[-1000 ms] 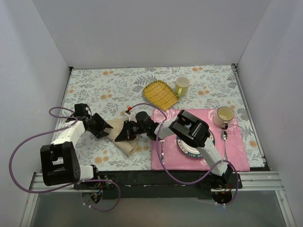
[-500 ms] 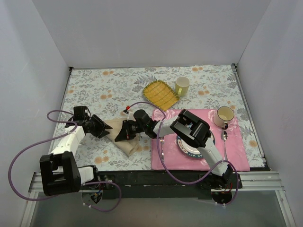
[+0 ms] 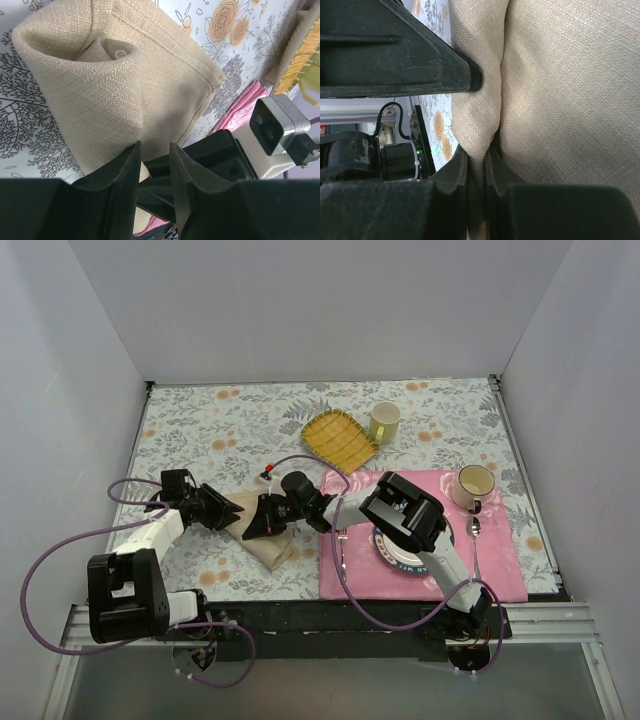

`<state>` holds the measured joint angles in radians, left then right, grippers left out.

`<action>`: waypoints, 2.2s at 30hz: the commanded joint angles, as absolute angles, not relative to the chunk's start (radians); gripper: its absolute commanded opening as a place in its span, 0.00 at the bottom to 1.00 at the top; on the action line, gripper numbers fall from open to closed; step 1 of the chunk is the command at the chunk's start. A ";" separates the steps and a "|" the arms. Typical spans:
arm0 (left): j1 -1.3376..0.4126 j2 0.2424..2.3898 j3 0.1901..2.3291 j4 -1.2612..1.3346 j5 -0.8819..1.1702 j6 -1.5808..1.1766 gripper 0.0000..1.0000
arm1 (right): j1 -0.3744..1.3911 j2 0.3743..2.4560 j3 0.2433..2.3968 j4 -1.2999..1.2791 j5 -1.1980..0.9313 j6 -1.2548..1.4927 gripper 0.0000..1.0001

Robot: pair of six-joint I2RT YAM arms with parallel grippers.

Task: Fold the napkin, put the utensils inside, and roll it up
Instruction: Roll the napkin with the utensil

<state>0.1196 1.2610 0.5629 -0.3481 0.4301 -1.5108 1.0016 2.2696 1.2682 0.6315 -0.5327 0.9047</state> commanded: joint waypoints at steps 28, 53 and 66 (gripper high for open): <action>0.118 1.379 0.486 -0.267 0.328 -1.456 0.29 | 1.291 2.141 1.663 -0.314 0.288 -0.031 0.77; 0.118 1.373 0.626 -0.360 0.318 -1.387 0.37 | 1.319 2.310 1.712 -0.279 0.425 0.087 0.24; 0.118 1.203 0.753 -0.586 0.075 -1.413 0.80 | 1.189 2.270 1.608 -0.189 0.063 0.363 0.09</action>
